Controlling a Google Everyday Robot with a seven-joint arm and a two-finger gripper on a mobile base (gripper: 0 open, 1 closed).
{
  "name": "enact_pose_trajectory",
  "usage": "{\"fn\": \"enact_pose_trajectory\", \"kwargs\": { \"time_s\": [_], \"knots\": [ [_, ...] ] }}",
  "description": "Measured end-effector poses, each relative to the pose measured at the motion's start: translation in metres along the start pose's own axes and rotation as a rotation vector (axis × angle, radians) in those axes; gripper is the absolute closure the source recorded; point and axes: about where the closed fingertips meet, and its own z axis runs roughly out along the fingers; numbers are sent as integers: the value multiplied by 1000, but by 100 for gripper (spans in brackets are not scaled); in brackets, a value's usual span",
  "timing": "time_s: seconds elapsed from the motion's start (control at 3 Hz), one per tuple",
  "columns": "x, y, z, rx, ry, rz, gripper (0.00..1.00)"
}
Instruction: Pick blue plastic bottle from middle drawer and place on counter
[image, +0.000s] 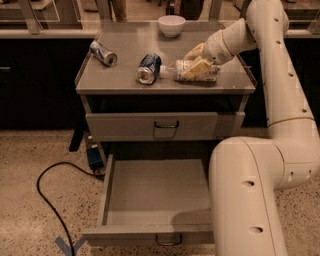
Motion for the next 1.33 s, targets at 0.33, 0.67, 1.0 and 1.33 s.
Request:
{"fn": "enact_pose_trajectory", "kwargs": {
  "time_s": [0.33, 0.67, 1.0, 1.33],
  "knots": [
    [0, 0, 0, 0, 0, 0, 34],
    [0, 0, 0, 0, 0, 0, 12],
    [0, 0, 0, 0, 0, 0, 0],
    [0, 0, 0, 0, 0, 0, 0]
  ]
}}
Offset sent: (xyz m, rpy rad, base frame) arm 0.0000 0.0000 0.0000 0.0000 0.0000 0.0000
